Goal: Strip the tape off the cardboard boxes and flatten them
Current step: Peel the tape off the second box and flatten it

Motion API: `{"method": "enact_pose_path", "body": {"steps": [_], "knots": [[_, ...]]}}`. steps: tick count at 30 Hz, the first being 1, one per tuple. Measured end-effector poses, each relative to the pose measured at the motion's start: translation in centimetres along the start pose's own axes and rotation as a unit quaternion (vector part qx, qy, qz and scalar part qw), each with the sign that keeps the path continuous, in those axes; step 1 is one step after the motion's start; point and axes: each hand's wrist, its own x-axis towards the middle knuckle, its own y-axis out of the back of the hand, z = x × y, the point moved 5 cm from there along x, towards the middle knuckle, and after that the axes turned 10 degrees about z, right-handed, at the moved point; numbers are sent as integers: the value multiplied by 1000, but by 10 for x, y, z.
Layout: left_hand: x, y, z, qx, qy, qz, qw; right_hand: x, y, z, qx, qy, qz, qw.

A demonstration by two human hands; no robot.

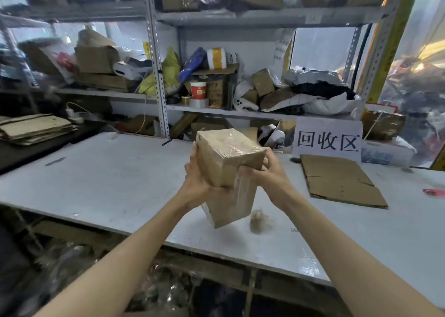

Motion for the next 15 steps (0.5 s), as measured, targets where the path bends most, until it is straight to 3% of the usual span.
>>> {"method": "enact_pose_path", "body": {"steps": [6, 10, 12, 15], "knots": [[-1, 34, 0, 78, -52, 53, 994, -1, -15, 13, -94, 54, 12, 994], [-6, 42, -13, 144, -65, 56, 986, -9, -35, 0, -217, 199, -65, 953], [-6, 40, -16, 151, -61, 51, 985, -14, -45, 2, -238, 208, -86, 945], [-4, 36, -17, 165, -67, 35, 983, -19, -46, 0, -246, 237, -37, 939]]}}
